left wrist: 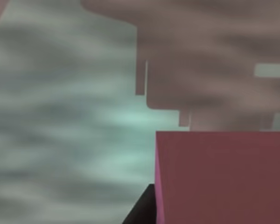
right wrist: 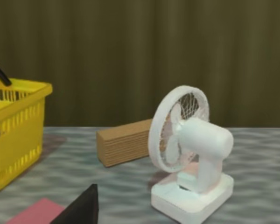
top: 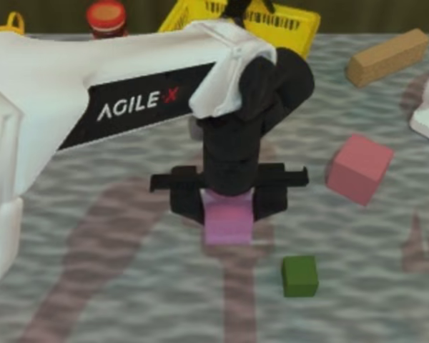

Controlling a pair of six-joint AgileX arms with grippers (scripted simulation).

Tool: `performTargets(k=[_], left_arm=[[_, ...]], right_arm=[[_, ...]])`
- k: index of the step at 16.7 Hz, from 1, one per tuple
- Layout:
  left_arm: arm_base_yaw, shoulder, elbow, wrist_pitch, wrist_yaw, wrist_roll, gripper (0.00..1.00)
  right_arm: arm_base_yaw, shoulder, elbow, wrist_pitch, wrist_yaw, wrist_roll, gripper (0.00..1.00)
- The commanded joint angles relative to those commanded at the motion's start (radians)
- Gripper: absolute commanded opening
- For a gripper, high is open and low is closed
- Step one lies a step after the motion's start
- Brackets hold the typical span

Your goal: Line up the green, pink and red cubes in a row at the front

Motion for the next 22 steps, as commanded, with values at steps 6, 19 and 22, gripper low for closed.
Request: performTargets(k=[6,19,22], left_arm=[[-0.113,-0.044,-0.050,0.010,-0.004,-0.113,0.00],[-0.112,0.035,-0.217,0.256,-0.003,-0.111,0.00],[-0.112,0.035,-0.218,0.257,-0.003,-0.111,0.00]], right_arm=[[0.000,0.000,0.000,0.000,0.000,0.000,1.00],[0.000,0.000,0.000,0.000,0.000,0.000,1.00],[0.000,0.000,0.000,0.000,0.000,0.000,1.00]])
